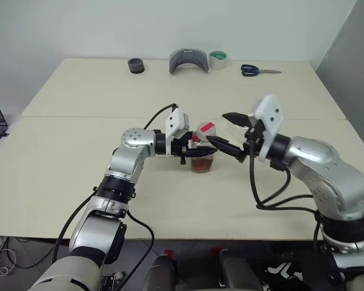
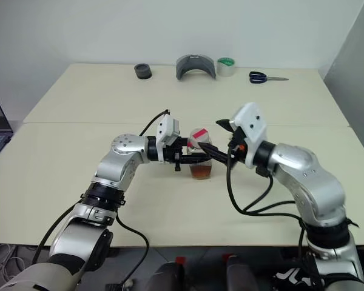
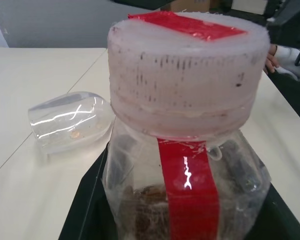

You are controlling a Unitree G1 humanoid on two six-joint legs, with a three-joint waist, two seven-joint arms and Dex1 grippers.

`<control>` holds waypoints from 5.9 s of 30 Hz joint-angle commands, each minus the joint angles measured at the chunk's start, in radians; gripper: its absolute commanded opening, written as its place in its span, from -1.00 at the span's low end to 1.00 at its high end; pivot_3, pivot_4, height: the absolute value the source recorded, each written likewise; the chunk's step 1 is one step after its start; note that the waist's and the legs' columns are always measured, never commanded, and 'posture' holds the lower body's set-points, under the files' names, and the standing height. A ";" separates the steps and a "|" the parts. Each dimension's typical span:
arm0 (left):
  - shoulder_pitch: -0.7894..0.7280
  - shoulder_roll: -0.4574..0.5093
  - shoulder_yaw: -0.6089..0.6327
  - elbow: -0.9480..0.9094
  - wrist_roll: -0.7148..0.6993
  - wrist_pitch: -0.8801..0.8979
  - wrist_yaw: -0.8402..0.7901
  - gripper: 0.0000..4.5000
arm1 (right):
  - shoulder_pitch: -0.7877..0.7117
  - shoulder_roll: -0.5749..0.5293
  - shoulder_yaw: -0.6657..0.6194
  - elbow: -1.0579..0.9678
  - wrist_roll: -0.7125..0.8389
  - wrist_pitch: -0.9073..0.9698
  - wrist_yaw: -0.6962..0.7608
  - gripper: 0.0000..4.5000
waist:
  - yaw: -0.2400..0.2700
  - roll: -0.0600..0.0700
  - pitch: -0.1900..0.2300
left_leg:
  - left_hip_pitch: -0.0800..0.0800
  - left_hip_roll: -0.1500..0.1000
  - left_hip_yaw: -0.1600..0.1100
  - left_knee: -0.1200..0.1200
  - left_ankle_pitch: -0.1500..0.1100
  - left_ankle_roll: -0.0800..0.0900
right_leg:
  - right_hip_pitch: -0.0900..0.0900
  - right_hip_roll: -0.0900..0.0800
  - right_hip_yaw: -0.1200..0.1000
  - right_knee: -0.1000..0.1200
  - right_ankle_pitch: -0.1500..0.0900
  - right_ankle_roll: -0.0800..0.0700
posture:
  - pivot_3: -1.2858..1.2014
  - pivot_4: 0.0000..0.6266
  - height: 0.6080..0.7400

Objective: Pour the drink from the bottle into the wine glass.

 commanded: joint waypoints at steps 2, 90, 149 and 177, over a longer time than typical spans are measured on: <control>-0.040 -0.007 0.028 0.013 -0.020 -0.018 -0.008 -0.23 | -0.011 0.114 0.071 -0.106 -0.044 0.034 -0.175 0.75 | -0.008 0.000 0.000 | 0.001 0.000 0.001 0.000 0.000 0.000 | 0.000 0.001 0.001 0.001 0.000 0.000 | 0.03 -0.52 1.00; -0.050 -0.006 0.042 0.046 -0.018 -0.044 -0.038 -0.23 | -0.085 0.074 0.027 0.173 -0.126 -0.212 0.012 1.00 | -0.017 0.000 0.000 | -0.001 0.000 0.001 0.001 0.001 0.001 | -0.003 0.000 0.001 0.002 0.001 0.001 | 0.03 -0.52 1.00; -0.058 0.024 0.046 0.036 -0.028 0.010 -0.107 -0.23 | -0.148 0.117 0.057 0.184 -0.107 -0.133 -0.052 1.00 | -0.017 0.000 0.000 | -0.001 0.000 0.001 0.001 0.001 0.001 | -0.003 0.000 0.001 0.003 0.001 0.001 | 0.03 -0.52 1.00; -0.052 0.029 0.041 0.030 -0.027 0.005 -0.105 -0.23 | -0.121 0.098 0.033 0.143 -0.066 -0.099 -0.054 1.00 | -0.017 0.000 0.000 | -0.001 0.000 0.001 0.001 0.001 0.001 | -0.003 0.000 0.001 0.003 0.001 0.001 | 0.03 -0.52 1.00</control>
